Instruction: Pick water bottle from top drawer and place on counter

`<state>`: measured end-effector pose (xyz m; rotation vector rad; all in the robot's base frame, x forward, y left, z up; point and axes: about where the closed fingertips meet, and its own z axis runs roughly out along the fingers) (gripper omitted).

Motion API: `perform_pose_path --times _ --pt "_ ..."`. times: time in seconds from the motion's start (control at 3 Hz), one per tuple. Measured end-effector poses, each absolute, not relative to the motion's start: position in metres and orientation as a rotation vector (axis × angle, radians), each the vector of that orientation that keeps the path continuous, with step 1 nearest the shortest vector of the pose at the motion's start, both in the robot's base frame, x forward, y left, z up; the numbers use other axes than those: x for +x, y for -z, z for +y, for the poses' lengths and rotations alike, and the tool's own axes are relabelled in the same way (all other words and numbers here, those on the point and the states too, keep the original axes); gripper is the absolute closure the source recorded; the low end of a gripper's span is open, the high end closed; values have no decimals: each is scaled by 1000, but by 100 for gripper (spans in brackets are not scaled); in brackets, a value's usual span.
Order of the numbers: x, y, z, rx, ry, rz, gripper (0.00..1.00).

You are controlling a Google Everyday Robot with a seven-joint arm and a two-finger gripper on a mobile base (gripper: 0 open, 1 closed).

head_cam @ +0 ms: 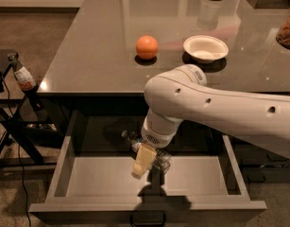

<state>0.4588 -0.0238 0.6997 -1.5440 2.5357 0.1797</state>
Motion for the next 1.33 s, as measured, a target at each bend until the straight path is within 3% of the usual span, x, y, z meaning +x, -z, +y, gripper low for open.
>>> perform_pose_path --times 1.33 --pt "486 -616 -16 -1355 -158 2638 0"
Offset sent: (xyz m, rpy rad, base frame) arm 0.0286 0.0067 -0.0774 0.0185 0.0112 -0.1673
